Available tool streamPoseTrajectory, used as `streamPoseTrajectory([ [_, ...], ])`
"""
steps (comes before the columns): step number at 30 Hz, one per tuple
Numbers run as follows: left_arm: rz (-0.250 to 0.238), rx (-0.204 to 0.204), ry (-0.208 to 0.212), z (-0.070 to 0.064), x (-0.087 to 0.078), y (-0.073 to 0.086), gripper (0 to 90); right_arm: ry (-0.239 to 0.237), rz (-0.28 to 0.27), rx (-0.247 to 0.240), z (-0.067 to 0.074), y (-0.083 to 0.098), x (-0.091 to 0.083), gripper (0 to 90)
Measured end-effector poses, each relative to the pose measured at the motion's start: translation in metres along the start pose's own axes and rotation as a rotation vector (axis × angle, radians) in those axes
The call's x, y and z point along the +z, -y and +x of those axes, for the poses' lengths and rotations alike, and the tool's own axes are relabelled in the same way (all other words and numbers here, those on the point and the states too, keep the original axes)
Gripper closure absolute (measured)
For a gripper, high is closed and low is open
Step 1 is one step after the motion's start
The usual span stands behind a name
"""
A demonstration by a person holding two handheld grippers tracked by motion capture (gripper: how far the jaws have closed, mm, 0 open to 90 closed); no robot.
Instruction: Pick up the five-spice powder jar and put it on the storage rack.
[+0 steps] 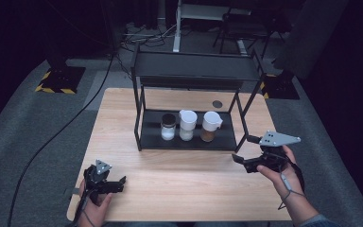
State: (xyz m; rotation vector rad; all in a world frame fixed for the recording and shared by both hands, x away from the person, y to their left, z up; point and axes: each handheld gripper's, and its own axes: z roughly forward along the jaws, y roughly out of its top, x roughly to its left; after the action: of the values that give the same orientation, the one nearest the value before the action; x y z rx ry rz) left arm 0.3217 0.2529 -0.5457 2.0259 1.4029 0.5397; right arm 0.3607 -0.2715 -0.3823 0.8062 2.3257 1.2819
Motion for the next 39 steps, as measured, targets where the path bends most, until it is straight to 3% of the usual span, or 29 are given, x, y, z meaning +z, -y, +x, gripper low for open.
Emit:
streamPoseTrajectory([
  [15, 0.0, 0.0, 0.001, 0.0, 0.0, 0.0, 0.2, 0.017, 0.039, 0.071, -0.007, 0.051, 0.013, 3.3],
  [31, 0.0, 0.001, 0.0, 0.0, 0.0, 0.0, 0.2, 0.067, 0.023, 0.088, -0.016, 0.097, 0.027, 3.1],
  [39, 0.0, 0.0, 0.0, 0.0, 0.0, 0.0, 0.2, 0.069, 0.047, 0.11, -0.017, 0.118, 0.036, 3.1],
])
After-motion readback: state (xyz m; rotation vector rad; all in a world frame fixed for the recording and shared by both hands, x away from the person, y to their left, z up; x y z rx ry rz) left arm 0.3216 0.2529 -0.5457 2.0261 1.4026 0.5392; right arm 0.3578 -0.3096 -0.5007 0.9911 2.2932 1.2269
